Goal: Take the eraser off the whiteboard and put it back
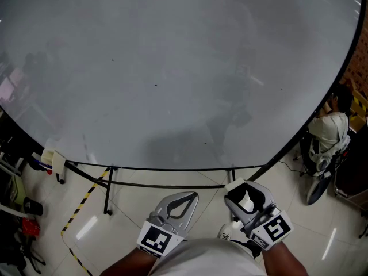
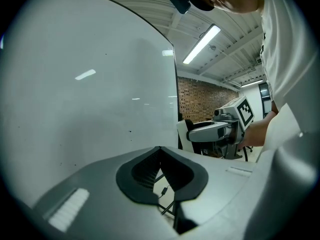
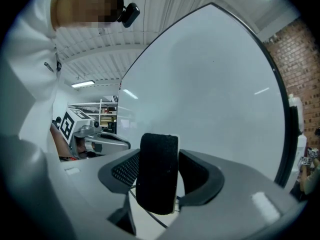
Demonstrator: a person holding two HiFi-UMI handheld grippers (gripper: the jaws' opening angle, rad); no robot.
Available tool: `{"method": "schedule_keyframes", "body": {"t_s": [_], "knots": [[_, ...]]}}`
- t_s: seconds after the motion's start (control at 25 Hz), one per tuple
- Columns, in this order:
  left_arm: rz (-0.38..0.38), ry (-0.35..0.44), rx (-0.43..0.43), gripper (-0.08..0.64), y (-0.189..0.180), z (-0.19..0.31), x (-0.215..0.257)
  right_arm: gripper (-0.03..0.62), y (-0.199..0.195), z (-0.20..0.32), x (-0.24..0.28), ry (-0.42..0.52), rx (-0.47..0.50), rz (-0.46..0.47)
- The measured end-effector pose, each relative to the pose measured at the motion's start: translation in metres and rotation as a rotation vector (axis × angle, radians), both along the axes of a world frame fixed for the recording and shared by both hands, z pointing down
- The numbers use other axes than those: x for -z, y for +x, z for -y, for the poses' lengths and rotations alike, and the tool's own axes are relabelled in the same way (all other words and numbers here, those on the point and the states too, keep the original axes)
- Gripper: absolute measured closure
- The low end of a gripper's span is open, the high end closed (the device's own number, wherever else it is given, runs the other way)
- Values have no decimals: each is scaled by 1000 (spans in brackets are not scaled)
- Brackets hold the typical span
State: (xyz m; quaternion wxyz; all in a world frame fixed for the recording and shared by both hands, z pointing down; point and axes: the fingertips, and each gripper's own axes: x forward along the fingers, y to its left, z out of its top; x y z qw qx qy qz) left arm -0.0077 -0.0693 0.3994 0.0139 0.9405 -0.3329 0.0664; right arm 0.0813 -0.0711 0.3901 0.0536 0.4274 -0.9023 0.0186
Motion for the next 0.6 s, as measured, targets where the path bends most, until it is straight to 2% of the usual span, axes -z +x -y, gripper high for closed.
{"method": "schedule_keyframes", "body": {"t_s": [0.36, 0.6], "knots": [[-30, -44, 21, 543, -5, 3, -3, 359, -1, -1, 0, 8, 0, -19], [-33, -58, 32, 543, -9, 4, -6, 359, -10, 3, 8, 80, -16, -105]]}}
